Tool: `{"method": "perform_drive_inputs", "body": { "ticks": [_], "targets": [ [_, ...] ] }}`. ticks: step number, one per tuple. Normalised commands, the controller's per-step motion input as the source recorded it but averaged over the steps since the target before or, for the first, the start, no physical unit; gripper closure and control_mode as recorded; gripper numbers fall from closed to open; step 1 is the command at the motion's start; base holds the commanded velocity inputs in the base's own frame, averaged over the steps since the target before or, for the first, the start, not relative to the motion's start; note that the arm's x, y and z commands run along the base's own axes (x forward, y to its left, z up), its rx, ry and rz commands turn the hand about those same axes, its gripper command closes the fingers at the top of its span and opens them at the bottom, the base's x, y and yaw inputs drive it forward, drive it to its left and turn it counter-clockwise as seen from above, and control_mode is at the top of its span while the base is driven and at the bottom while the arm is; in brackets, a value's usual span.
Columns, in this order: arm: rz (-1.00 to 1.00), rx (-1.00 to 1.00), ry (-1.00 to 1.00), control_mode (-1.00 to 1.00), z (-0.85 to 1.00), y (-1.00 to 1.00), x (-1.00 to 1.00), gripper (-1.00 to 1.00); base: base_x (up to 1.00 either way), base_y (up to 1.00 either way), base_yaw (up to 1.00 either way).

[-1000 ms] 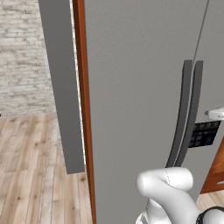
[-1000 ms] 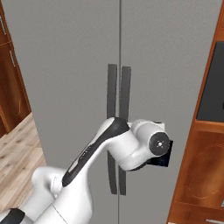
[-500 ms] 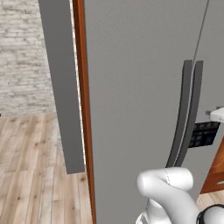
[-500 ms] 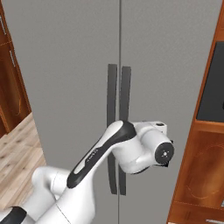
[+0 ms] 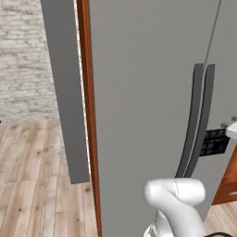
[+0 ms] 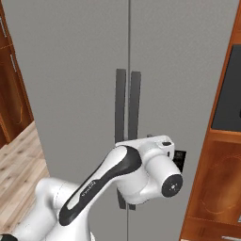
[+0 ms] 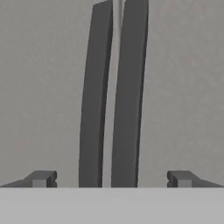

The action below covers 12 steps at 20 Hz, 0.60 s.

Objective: Open the freezer door, pick up the ice cube tray from the freezer, and place it on the dining counter.

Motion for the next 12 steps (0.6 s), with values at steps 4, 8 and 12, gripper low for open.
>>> {"method": "perform_drive_inputs", "body": {
  "ticks": [4, 8, 12],
  "targets": [
    [0.00, 0.00, -0.11, -1.00, 0.00, 0.31, 0.10, -1.00, 0.00, 0.00, 0.00],
    [0.00, 0.03, -0.04, -1.00, 0.00, 0.06, 0.19, -1.00, 0.00, 0.00, 0.00],
    [0.00, 0.04, 0.00, -1.00, 0.00, 0.00, 0.33, -1.00, 0.00, 0.00, 0.00]
  ]
}}
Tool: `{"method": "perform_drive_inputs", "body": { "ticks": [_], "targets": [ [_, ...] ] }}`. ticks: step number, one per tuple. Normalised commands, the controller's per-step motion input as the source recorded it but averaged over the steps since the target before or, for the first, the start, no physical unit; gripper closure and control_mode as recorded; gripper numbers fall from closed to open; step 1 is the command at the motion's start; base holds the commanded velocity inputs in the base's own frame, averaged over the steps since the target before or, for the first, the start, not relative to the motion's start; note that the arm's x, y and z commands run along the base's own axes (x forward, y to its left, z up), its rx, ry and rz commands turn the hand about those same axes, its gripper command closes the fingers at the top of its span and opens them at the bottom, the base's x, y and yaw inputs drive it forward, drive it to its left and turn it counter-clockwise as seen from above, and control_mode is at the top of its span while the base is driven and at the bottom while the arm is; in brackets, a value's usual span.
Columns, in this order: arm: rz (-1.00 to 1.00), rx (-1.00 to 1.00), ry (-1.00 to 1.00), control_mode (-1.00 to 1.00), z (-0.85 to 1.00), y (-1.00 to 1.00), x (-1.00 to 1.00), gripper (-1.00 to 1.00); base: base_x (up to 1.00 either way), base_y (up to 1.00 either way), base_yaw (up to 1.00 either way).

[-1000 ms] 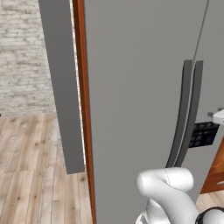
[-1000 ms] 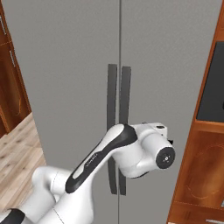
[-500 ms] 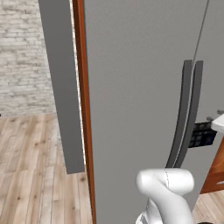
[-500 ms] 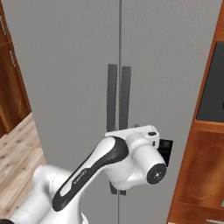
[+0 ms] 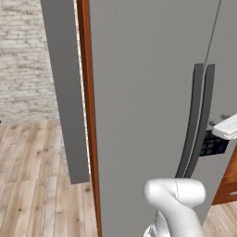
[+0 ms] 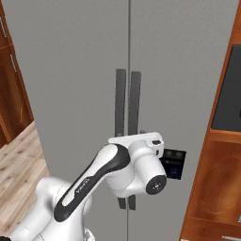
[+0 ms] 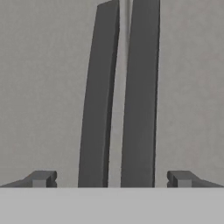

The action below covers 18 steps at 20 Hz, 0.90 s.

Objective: Open the freezer door, pick up the ice cube tray from the freezer, and place it on the dining counter.

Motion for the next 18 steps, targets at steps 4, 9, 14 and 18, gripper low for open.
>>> {"method": "perform_drive_inputs", "body": {
  "ticks": [4, 9, 14, 18],
  "targets": [
    [0.00, 0.07, 0.00, -1.00, 0.00, 0.00, 0.43, -1.00, 0.00, 0.00, 0.00],
    [0.00, 0.08, 0.00, -1.00, 0.00, 0.00, 0.42, -1.00, 0.00, 0.00, 0.00],
    [0.01, 0.07, -0.01, -1.00, 0.00, -0.04, 0.35, -1.00, 0.00, 0.00, 0.00],
    [0.02, 0.04, -0.02, -1.00, -0.02, -0.02, 0.29, -1.00, 0.00, 0.00, 0.00]
  ]
}}
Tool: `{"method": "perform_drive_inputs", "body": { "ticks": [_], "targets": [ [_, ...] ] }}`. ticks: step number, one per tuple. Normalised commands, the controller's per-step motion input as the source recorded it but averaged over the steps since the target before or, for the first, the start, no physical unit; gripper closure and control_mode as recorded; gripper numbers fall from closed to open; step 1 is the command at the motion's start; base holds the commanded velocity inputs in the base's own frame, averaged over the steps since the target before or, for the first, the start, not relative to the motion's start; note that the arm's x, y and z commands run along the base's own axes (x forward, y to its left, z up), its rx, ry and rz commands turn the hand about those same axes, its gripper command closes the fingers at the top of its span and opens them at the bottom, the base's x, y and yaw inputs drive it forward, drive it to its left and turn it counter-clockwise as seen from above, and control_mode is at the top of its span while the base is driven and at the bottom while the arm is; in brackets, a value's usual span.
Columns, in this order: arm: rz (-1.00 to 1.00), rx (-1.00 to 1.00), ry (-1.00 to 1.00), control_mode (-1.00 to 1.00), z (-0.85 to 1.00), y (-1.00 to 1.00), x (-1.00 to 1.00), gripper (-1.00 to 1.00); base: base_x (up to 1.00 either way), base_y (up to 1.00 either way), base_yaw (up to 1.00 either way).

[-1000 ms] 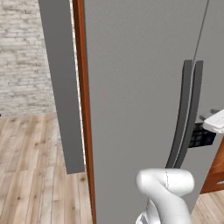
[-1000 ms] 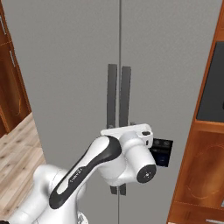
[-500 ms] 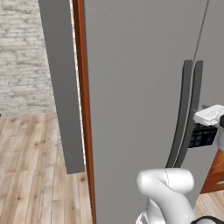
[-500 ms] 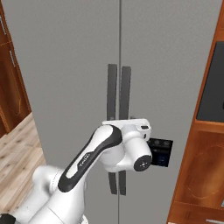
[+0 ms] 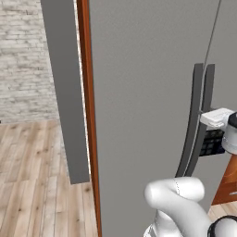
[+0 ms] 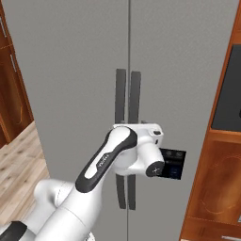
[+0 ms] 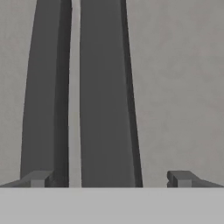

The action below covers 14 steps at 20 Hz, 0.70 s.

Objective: Open the freezer door, pick up the ice cube tray from the freezer, and place it on the dining counter.

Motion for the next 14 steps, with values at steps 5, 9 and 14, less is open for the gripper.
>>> {"method": "perform_drive_inputs", "body": {
  "ticks": [5, 9, 14],
  "targets": [
    [0.02, 0.02, -0.01, -1.00, 0.00, 0.00, 0.29, -1.00, 0.00, 0.00, 0.00],
    [0.02, 0.01, -0.01, -1.00, 0.00, 0.00, 0.35, -1.00, 0.00, 0.00, 0.00],
    [0.03, 0.01, 0.00, -1.00, 0.00, 0.00, 0.31, 1.00, 0.00, 0.00, 0.00]
  ]
}}
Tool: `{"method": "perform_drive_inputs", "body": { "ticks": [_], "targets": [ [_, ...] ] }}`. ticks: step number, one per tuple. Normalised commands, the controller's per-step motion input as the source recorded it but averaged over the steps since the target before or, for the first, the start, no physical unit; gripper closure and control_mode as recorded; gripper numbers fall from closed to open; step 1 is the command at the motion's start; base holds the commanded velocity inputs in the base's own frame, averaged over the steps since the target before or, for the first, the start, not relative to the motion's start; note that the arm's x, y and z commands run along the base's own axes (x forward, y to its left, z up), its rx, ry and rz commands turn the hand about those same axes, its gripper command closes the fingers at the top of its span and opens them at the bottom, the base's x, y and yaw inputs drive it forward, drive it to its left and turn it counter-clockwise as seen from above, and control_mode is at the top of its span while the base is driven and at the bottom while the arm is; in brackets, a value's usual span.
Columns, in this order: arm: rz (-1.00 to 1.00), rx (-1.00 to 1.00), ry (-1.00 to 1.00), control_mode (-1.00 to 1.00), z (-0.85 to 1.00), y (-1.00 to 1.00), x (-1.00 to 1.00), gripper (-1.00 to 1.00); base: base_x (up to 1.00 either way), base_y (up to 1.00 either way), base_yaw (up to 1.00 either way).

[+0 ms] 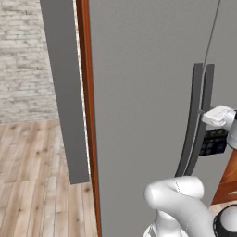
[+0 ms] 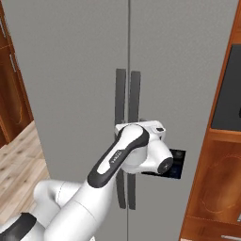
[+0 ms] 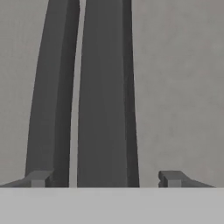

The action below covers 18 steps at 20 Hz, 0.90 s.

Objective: Open the freezer door, pick up the ice cube tray from the freezer, and place it on the dining counter.

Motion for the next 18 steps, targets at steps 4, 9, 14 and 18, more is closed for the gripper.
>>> {"method": "perform_drive_inputs", "body": {
  "ticks": [4, 9, 14, 18],
  "targets": [
    [0.01, 0.00, 0.00, -1.00, 0.00, 0.00, 0.07, 1.00, 0.00, 0.00, 0.00],
    [0.00, 0.00, 0.00, -1.00, 0.00, 0.00, 0.12, 1.00, 0.00, 0.00, 0.00],
    [0.00, 0.00, 0.00, -1.00, 0.00, -0.09, -0.05, 1.00, 0.00, 0.00, 0.00],
    [-0.06, 0.00, 0.00, -1.00, 0.02, -0.37, -0.51, 1.00, 0.00, 0.00, 0.00]
  ]
}}
